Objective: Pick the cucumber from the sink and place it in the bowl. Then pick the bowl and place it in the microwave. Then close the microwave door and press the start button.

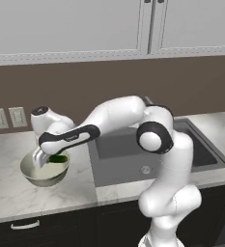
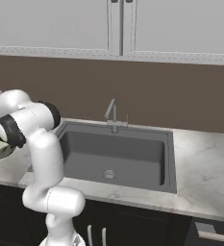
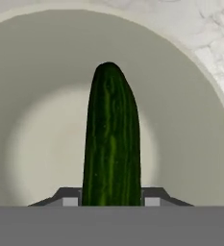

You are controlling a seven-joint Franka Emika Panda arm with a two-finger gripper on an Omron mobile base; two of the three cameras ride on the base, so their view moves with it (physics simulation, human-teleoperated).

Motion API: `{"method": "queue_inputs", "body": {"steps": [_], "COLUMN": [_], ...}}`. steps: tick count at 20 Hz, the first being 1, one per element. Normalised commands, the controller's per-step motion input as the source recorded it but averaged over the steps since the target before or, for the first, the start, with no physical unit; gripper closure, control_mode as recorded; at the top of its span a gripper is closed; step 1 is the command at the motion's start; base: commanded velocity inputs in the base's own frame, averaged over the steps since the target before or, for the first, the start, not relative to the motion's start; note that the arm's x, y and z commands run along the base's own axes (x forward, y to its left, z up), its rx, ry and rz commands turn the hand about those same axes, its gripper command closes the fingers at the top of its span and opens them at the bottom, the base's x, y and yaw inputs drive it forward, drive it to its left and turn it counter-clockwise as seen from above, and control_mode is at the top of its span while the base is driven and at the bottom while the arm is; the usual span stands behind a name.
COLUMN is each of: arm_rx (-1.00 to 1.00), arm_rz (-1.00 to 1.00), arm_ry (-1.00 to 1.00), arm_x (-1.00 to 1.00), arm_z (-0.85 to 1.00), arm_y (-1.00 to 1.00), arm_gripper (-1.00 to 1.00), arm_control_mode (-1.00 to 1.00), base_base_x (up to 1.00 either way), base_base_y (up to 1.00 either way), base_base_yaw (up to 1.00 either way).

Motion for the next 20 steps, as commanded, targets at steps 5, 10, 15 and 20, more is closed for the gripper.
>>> {"method": "queue_inputs", "body": {"steps": [5, 10, 15, 20], "arm_rx": [-0.08, -0.03, 0.0, 0.04], "arm_rz": [0.0, 0.0, 0.0, 0.0], "arm_ry": [0.0, 0.0, 0.0, 0.0], "arm_x": [0.18, 0.03, -0.22, -0.28], "arm_z": [-0.12, -0.02, 0.26, 0.53], "arm_y": [0.36, 0.07, -0.43, -0.73], "arm_gripper": [1.0, -1.0, -1.0, -1.0], "arm_control_mode": [-1.0, -1.0, -1.0, -1.0], "base_base_x": [0.0, 0.0, 0.0, 0.0], "base_base_y": [0.0, 0.0, 0.0, 0.0], "base_base_yaw": [0.0, 0.0, 0.0, 0.0]}}
